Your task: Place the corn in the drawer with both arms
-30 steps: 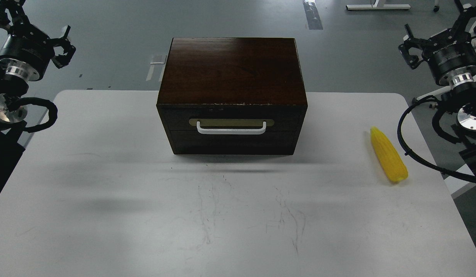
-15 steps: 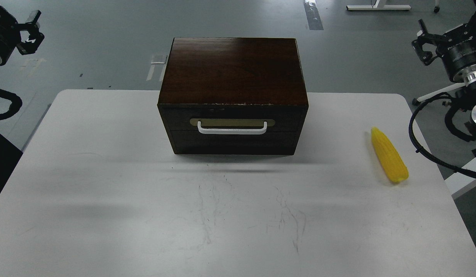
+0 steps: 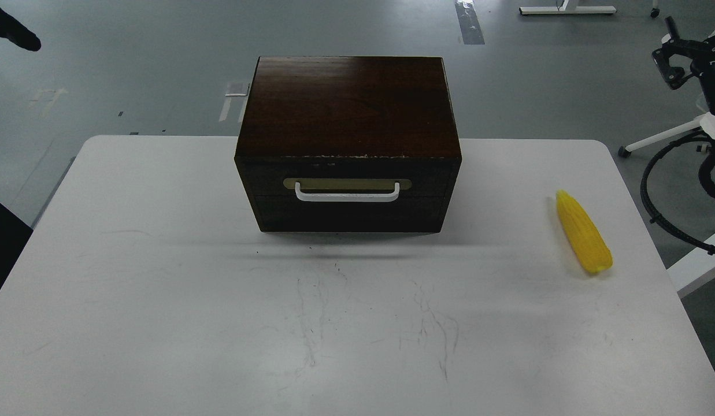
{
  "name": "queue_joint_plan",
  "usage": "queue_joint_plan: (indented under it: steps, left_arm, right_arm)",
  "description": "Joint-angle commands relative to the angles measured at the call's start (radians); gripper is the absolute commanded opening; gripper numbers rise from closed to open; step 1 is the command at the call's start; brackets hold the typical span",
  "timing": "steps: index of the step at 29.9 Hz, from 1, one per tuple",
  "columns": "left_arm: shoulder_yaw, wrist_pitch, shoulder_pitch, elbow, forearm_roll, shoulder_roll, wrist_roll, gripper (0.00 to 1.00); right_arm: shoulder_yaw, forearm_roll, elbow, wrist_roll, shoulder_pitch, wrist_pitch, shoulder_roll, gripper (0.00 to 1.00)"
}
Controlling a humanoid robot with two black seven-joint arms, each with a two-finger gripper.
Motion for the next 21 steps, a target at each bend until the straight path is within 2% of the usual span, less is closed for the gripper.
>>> queue_joint_plan:
  steps: [1,4,10,14,21]
  left_arm:
    - [0.001,0.001,-0.019,-0.263,0.278,0.022,-0.002,0.83]
    - [0.009,0.001,-0.002,-0.409,0.545,0.014,-0.008,0.83]
    - [0.062,0.001,0.026,-0.529,0.882,-0.073,-0.010,0.83]
    - [0.122,0.001,0.026,-0.534,1.072,-0.141,-0.012,0.83]
    - [0.335,0.001,-0.015,-0.537,1.333,-0.265,-0.025,0.84]
  right_arm:
    - [0.039,0.000,0.007,0.000,0.009,0.000,-0.011,1.00]
    - [0.042,0.000,0.006,-0.001,0.032,0.000,-0.028,1.00]
    - [0.039,0.000,0.001,-0.001,0.029,0.000,-0.029,1.00]
    - [0.034,0.000,-0.004,-0.001,0.026,0.000,-0.028,1.00]
    - [0.033,-0.001,-0.005,0.002,0.010,0.000,-0.016,1.00]
